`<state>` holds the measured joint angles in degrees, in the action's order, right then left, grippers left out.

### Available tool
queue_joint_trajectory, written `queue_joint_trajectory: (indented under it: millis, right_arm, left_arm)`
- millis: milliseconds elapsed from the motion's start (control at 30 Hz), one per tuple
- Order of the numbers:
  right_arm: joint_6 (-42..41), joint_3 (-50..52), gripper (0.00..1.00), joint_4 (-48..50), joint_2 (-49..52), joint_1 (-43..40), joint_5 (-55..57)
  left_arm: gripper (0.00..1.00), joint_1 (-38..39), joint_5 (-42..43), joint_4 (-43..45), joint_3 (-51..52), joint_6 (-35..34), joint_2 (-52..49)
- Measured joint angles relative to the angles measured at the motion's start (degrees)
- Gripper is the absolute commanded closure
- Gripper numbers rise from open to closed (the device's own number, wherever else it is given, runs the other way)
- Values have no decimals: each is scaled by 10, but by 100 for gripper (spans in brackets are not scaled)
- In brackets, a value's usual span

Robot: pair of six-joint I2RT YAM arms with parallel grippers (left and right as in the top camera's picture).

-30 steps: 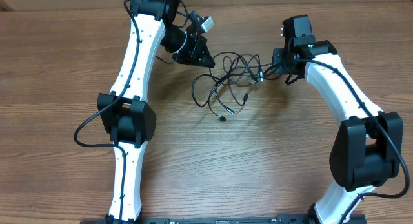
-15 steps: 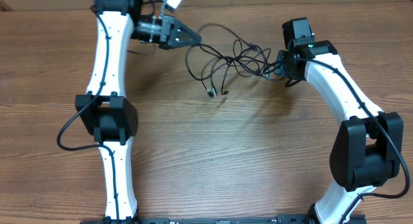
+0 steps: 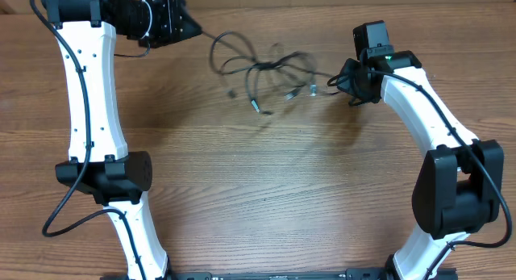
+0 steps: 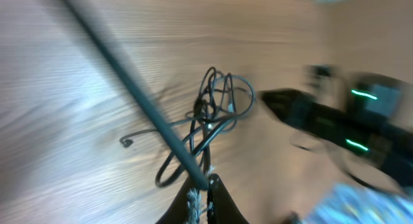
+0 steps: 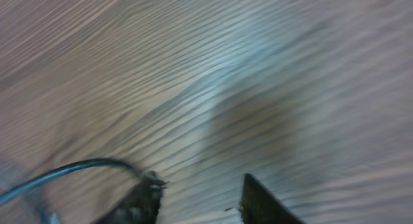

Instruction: Untangle cables

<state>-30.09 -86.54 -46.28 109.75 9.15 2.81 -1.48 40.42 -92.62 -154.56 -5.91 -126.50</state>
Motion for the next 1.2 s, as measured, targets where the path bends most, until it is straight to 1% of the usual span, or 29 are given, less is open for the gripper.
queue_joint_trajectory:
  millis: [33,67,100,133,167,233,300,333,367,400,467,567,600,667,700,767,867,933,1033,1200]
  right_arm:
    - [10,0,40,3,0,-2,-27]
    - [18,0,31,6,0,-2,-48]
    - [25,1,24,8,0,-4,-80]
    - [36,1,21,8,0,-4,-100]
    - [40,2,17,8,0,-5,-115]
    - [54,3,12,8,0,-5,-153]
    - [70,3,9,9,0,-5,-185]
    - [84,3,6,12,0,-5,-212]
    - [96,3,3,18,0,-5,-247]
    - [105,3,0,19,0,-5,-257]
    - [118,3,0,23,0,-3,-285]
    - [122,3,0,22,0,-1,-293]
    - [122,3,0,21,0,-1,-293]
    - [118,3,0,19,0,-1,-287]
    - [116,3,0,18,0,-1,-283]
    - [110,4,0,19,0,-1,-278]
    - [94,4,0,21,0,-1,-277]
    - [89,4,0,22,0,0,-280]
    - [84,4,0,21,0,3,-298]
    - [83,4,0,20,0,25,-312]
  left_arm:
    - [96,5,-45,-9,1,-19,0]
    - [96,9,-75,-12,5,-30,0]
    - [96,19,-128,-17,12,-47,-1]
    - [96,30,-167,-19,18,-59,-1]
    - [96,38,-188,-19,21,-63,-1]
    - [96,65,-242,-19,32,-77,-1]
    - [96,80,-260,-19,37,-80,-1]
    - [96,87,-261,-18,38,-78,-1]
    - [96,97,-249,-12,39,-68,-1]
    - [96,101,-240,-10,39,-60,-1]
    - [96,111,-179,2,39,-9,-1]
    - [96,122,-74,7,37,73,-1]
    - [96,124,-49,9,35,90,-1]
    - [96,127,-11,28,23,106,-1]
    - [96,127,-11,44,15,95,0]
    - [96,127,-49,50,2,29,4]
    - [96,130,-150,17,-2,-50,9]
    - [96,133,-198,4,-2,-78,9]
    - [96,139,-246,3,-2,-108,8]
    - [96,139,-278,4,-2,-134,8]
